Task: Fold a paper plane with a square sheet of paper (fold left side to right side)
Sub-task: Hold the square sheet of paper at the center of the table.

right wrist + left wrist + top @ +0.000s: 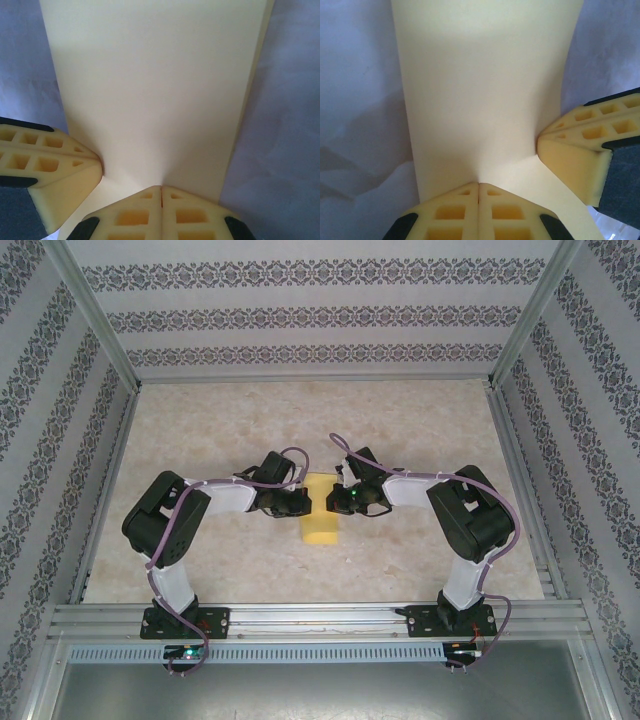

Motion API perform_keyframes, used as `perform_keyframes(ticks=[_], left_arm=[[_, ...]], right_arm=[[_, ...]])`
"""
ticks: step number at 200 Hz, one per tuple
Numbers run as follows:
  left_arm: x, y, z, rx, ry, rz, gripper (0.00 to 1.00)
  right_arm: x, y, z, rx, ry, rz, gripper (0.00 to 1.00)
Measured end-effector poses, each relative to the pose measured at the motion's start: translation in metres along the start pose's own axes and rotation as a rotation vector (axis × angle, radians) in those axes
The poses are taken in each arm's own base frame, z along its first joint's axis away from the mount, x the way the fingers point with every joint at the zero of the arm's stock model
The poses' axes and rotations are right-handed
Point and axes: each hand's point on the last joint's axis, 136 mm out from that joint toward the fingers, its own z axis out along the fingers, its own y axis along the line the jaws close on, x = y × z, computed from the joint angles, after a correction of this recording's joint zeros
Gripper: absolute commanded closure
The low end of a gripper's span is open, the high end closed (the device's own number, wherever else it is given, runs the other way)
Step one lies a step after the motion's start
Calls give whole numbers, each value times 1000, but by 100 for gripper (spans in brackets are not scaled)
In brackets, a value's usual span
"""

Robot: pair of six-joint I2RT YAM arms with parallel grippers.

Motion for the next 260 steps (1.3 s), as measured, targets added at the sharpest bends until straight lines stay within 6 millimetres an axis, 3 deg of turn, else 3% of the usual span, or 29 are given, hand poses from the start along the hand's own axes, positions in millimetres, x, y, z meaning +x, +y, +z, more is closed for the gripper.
perform_keyframes(ticks=[82, 138, 176, 260], left_arm=[[0, 0, 0, -3, -1, 0, 100], [0, 1, 0, -3, -1, 0, 100], [0, 1, 0, -4, -1, -1, 100], [1, 1, 0, 3, -5, 2, 100]], right_arm=[[-1, 5, -1, -16, 8, 0, 100], [-8, 29, 0, -117, -8, -6, 100], [-18, 43, 13, -154, -9, -17, 100], [-20, 31, 24, -120, -4, 6, 100]])
